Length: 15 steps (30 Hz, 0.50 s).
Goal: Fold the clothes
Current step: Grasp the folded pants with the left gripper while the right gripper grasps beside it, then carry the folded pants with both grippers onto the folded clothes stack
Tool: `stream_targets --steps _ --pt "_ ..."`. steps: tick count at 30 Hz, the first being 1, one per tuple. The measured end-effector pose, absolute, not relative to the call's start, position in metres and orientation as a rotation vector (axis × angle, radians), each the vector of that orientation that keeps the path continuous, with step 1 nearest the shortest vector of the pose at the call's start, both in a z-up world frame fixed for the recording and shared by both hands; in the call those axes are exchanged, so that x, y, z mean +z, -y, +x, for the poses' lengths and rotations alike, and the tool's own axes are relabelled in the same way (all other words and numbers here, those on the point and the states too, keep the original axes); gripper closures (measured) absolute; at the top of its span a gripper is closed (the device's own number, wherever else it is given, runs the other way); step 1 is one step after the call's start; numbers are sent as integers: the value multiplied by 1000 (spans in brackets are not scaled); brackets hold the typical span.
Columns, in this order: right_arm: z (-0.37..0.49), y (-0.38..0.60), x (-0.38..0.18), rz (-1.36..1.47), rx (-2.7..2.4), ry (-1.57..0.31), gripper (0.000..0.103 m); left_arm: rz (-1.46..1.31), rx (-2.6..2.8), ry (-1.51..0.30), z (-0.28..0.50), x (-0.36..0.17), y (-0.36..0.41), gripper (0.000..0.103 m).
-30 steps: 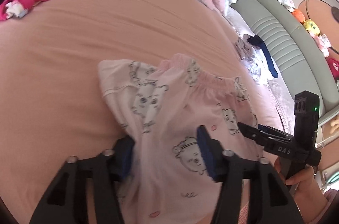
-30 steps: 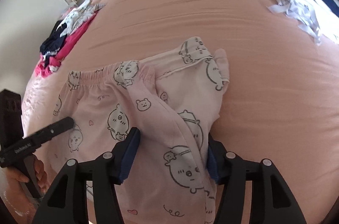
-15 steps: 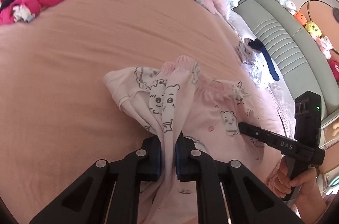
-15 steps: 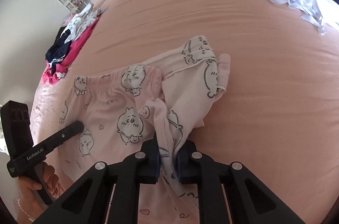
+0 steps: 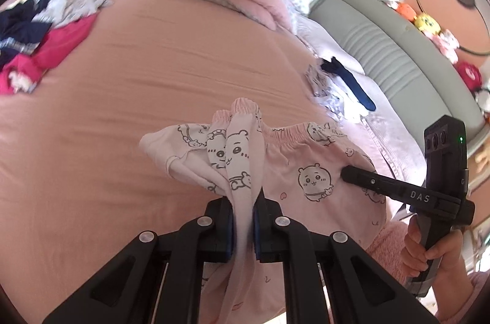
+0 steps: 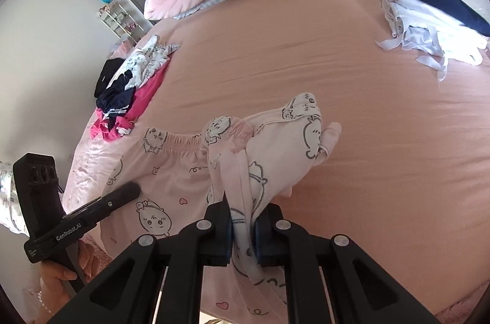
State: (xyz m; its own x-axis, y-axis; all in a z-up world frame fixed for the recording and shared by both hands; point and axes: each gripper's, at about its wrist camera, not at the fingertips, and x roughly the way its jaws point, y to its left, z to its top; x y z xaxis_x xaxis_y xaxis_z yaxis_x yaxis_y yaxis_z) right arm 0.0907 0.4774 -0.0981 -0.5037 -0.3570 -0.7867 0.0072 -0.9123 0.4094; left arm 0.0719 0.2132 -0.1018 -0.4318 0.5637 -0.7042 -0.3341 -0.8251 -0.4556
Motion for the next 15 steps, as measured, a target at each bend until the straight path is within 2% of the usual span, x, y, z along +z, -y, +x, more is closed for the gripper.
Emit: stream_targets --steps 5,15 --pt "88 -515 -89 1457 -2544 550 95 -1228 2158 245 49 -86 -272 95" --pt "49 -653 -17 1361 -2760 556 95 -1087 2032 161 -35 -10 -435 95"
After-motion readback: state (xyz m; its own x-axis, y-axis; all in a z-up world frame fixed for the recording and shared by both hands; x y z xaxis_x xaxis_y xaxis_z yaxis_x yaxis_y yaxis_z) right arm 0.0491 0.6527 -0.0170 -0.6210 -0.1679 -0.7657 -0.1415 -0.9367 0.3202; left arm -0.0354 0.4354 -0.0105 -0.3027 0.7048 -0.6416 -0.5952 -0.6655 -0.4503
